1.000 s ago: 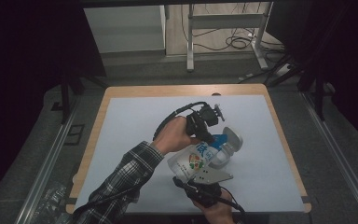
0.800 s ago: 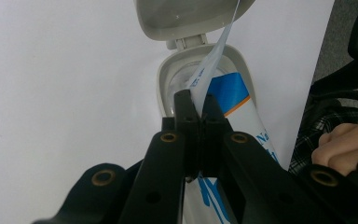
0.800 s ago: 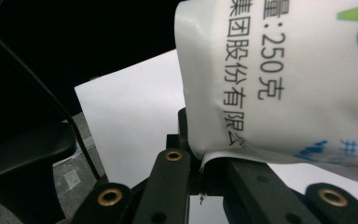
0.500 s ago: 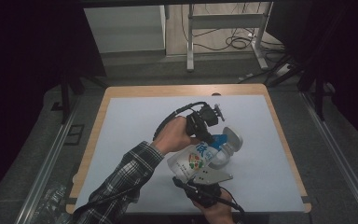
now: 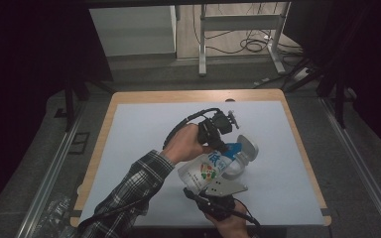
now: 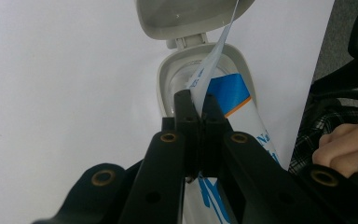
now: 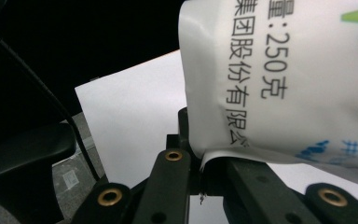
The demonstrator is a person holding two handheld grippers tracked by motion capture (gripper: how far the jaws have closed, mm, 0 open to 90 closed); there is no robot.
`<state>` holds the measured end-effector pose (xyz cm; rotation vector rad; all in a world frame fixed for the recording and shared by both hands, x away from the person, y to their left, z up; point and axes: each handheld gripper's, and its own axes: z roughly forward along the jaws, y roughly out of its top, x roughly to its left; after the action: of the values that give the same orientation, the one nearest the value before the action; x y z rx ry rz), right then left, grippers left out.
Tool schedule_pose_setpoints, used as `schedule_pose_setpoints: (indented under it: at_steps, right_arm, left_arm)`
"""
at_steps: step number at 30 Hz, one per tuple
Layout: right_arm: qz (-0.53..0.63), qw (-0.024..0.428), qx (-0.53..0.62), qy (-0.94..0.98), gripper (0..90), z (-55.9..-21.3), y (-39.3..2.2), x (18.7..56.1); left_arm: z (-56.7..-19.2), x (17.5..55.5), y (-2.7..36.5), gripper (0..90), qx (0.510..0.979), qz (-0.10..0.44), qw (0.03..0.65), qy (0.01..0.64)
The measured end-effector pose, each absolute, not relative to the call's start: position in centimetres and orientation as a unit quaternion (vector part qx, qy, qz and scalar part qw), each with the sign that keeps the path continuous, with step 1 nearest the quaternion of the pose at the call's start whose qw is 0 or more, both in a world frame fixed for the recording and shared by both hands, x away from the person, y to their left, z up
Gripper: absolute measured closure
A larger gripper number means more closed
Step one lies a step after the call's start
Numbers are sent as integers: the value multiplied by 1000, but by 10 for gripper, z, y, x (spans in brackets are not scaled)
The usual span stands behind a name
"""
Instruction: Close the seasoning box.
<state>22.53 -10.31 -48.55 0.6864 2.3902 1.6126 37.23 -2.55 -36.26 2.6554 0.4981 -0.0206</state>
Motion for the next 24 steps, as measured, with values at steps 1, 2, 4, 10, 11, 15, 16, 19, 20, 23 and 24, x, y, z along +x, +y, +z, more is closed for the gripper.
schedule_pose_setpoints:
  at_steps: [1,2,4,10,11,15,16,19,20,23,24]
  right_arm:
    - [542,89,230,803,886,-485,-103,225]
    - [542,87,231,803,887,-485,-103,225]
    - [543,89,229,803,886,-485,-103,225]
    - [544,89,228,802,887,-485,-102,225]
    - [544,89,228,803,887,-484,-102,225]
    - [544,88,228,803,886,-484,-102,225]
    - [544,89,228,803,887,-484,-102,225]
    - [544,90,227,802,887,-483,-102,225]
    - [545,90,227,802,887,-483,-102,225]
    - [545,91,226,802,887,-483,-103,225]
    - [545,91,226,802,887,-483,-103,225]
  left_arm:
    - [-363,372,-25,895,959,-8,218,180]
    - [-363,372,-25,895,959,-8,217,180]
    - [-362,372,-25,895,959,-7,217,180]
    - [-363,373,-25,895,959,-9,217,180]
    - [-363,373,-25,895,959,-9,217,181]
    - [-363,373,-26,895,959,-10,216,181]
    - [-363,373,-26,895,960,-11,215,181]
    - [-363,373,-27,894,960,-11,215,180]
    - [-363,373,-27,895,960,-11,215,180]
    - [-364,373,-28,895,960,-12,214,181]
    - [-364,373,-28,895,960,-12,214,181]
